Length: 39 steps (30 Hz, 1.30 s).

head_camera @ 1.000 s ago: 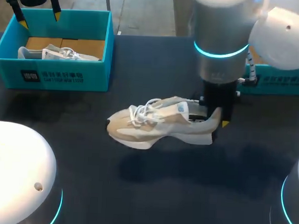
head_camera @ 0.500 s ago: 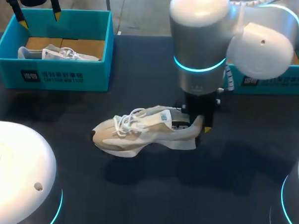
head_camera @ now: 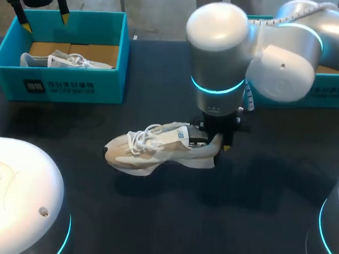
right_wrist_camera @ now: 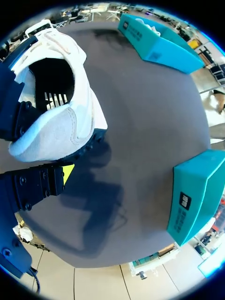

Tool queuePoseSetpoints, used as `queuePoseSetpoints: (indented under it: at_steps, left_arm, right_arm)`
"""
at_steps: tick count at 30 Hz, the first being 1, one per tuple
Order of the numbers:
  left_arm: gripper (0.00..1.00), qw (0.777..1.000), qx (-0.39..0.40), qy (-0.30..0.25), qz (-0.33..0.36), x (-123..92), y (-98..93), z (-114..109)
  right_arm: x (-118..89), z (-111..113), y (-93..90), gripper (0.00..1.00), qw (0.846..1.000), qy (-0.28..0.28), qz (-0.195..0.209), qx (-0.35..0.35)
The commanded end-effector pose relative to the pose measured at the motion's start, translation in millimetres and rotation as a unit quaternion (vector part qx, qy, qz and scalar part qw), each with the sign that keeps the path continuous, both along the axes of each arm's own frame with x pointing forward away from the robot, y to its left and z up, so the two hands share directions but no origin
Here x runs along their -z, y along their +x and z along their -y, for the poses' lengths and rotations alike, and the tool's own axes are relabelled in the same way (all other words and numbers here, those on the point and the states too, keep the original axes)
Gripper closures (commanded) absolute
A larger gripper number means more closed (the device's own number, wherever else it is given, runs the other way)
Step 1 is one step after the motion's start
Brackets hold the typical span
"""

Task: Take the shoe out of the shoebox, open the shoe tongue, remove and reinsert the insole, then place the shoe into the shoebox

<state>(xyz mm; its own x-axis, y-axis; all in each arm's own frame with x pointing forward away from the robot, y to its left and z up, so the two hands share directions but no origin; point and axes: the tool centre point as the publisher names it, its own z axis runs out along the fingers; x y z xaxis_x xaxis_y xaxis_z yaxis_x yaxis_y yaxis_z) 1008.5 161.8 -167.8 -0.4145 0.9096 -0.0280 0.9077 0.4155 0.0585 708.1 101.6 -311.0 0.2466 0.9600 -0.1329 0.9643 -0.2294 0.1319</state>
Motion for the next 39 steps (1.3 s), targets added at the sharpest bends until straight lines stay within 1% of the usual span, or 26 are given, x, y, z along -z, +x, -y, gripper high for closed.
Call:
queuePoseSetpoints:
  at_steps: [1, 7, 11, 14, 18, 23, 24, 25, 26, 29, 33, 35, 36, 37, 39]
  left_arm:
    - [0.0, 1.0, 0.0, 0.001, 0.0, 0.0, 0.0, -0.1]
    - [0.0, 1.0, 0.0, 0.001, 0.0, 0.0, 0.0, -0.1]
    - [0.0, 1.0, 0.0, 0.001, 0.0, 0.0, 0.0, -0.1]
    - [0.0, 1.0, 0.0, 0.001, 0.0, 0.0, 0.0, -0.1]
    - [0.0, 1.0, 0.0, 0.001, 0.0, 0.0, 0.0, -0.1]
    - [0.0, 1.0, 0.0, 0.001, 0.0, 0.0, 0.0, -0.1]
    - [0.0, 1.0, 0.0, 0.001, 0.0, 0.0, 0.0, -0.1]
    - [0.0, 1.0, 0.0, 0.001, 0.0, 0.0, 0.0, -0.1]
    - [0.0, 1.0, 0.0, 0.001, 0.0, 0.0, 0.0, -0.1]
    - [0.0, 1.0, 0.0, 0.001, 0.0, 0.0, 0.0, -0.1]
    - [0.0, 1.0, 0.0, 0.001, 0.0, 0.0, 0.0, -0.1]
    - [0.0, 1.0, 0.0, 0.001, 0.0, 0.0, 0.0, -0.1]
    - [0.0, 1.0, 0.0, 0.001, 0.0, 0.0, 0.0, -0.1]
    - [0.0, 1.0, 0.0, 0.001, 0.0, 0.0, 0.0, -0.1]
    - [0.0, 1.0, 0.0, 0.001, 0.0, 0.0, 0.0, -0.1]
  right_arm:
    - [20.9, -21.2, -0.9, 1.0, 0.999, -0.018, 0.007, 0.027]
    - [47.7, -22.3, 6.4, 1.0, 0.998, -0.032, 0.01, 0.055]
    - [60.5, -24.0, 8.6, 1.0, 0.997, -0.038, 0.01, 0.074]
    - [71.5, -24.9, 10.0, 1.0, 0.996, -0.039, 0.002, 0.081]
    - [81.5, -23.1, 13.6, 1.0, 0.995, -0.043, 0.001, 0.092]
    - [84.4, -21.2, 14.8, 1.0, 0.994, -0.042, -0.001, 0.104]
    - [84.4, -20.2, 15.3, 0.91, 0.993, -0.042, -0.001, 0.106]
    - [84.4, -20.0, 15.4, 0.89, 0.993, -0.042, -0.001, 0.106]
    - [83.9, -18.7, 15.9, 0.8, 0.993, -0.041, -0.003, 0.108]
    - [79.8, -16.6, 15.6, 0.74, 0.993, -0.04, -0.005, 0.111]
    - [70.3, -14.0, 13.6, 0.68, 0.993, -0.037, -0.007, 0.112]
    - [63.7, -12.9, 11.2, 0.56, 0.993, -0.03, -0.011, 0.11]
    - [60.6, -12.5, 10.0, 0.56, 0.993, -0.03, -0.011, 0.11]
    - [56.1, -12.2, 8.5, 0.52, 0.994, -0.029, -0.009, 0.106]
    - [48.2, -11.7, 6.4, 0.34, 0.995, -0.026, -0.006, 0.101]
